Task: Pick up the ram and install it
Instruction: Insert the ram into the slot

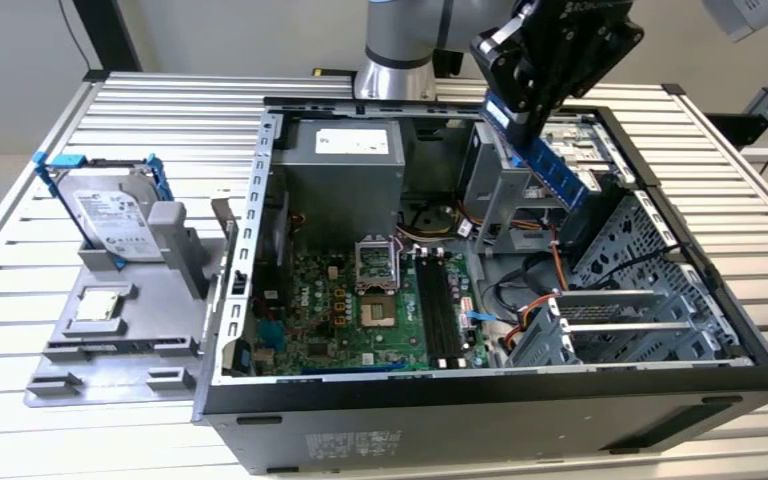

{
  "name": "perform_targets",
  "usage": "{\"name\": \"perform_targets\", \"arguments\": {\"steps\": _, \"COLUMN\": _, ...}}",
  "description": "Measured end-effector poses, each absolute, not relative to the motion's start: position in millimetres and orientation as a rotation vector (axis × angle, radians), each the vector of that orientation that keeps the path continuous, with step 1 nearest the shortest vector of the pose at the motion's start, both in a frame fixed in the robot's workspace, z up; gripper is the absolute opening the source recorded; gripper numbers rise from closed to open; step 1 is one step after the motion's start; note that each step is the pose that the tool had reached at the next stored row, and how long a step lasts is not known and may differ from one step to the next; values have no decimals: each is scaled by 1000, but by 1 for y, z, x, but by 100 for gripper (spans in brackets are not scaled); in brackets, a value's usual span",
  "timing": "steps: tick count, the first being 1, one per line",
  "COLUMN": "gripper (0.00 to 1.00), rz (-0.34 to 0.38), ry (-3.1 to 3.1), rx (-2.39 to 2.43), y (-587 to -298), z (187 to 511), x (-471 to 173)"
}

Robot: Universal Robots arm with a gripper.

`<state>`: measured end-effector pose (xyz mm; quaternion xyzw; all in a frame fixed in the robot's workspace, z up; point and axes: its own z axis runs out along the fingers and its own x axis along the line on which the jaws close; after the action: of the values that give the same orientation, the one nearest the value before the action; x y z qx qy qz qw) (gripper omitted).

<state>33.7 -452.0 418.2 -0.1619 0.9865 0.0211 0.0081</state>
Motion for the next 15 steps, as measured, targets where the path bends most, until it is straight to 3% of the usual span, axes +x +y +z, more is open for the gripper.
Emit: {"name": "perform_targets", "arguments": {"steps": 15, "gripper": 0, "rz": 64, "ry": 3105, "rx": -328, "y": -452, "z": 418, "x": 34}}
